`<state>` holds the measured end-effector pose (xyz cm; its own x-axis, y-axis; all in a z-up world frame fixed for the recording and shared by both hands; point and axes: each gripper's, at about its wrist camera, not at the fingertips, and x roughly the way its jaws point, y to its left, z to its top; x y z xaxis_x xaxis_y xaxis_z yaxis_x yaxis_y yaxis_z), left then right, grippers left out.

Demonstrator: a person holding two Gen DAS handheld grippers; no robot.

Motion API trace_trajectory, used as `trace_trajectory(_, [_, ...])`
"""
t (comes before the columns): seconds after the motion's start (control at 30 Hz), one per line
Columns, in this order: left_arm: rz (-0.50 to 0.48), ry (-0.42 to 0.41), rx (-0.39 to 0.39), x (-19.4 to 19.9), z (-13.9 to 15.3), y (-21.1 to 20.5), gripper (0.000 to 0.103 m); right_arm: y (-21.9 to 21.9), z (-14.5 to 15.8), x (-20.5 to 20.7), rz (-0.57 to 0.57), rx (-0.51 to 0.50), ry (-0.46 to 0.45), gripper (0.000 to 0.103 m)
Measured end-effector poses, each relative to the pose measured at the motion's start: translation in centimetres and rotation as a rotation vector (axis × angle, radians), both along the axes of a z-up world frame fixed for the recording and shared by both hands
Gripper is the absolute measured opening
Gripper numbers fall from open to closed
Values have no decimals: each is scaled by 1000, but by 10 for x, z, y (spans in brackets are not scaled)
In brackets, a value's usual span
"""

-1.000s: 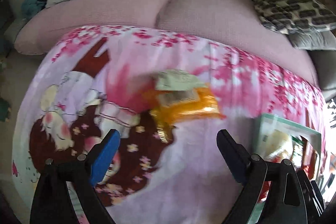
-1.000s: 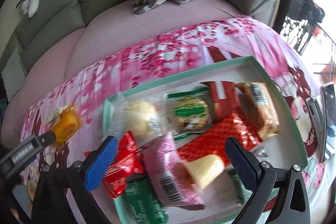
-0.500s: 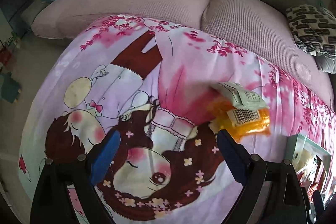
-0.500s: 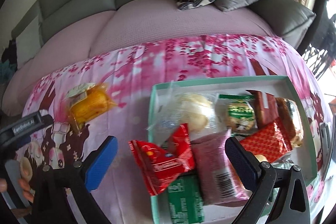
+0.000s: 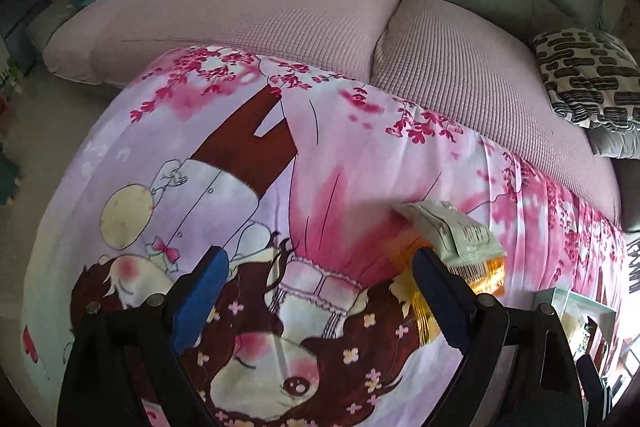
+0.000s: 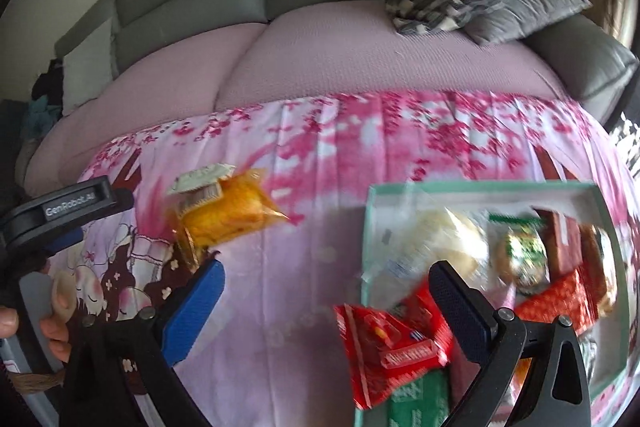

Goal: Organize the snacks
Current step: 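Grasp yellow bread packet with right tool while left tool reaches for white sachet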

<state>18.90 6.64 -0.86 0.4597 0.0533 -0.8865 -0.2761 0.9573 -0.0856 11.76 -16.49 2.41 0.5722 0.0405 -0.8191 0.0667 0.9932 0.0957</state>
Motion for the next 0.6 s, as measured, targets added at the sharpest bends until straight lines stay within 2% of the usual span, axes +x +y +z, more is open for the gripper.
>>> trace_trajectory(0.13, [-5, 1, -32, 8, -10, 9, 93, 14, -2, 22, 33, 21, 18, 103])
trace_trajectory(0.3, [15, 31, -94, 18, -29, 22, 93, 36, -7, 51, 105, -17, 47, 103])
trace_trajectory(0.43, [26, 46, -93, 24, -40, 27, 93, 51, -25, 74, 160, -35, 119, 103])
trace_trajectory(0.6, [48, 62, -113, 28, -49, 35, 93, 65, -44, 85, 215, -13, 158, 103])
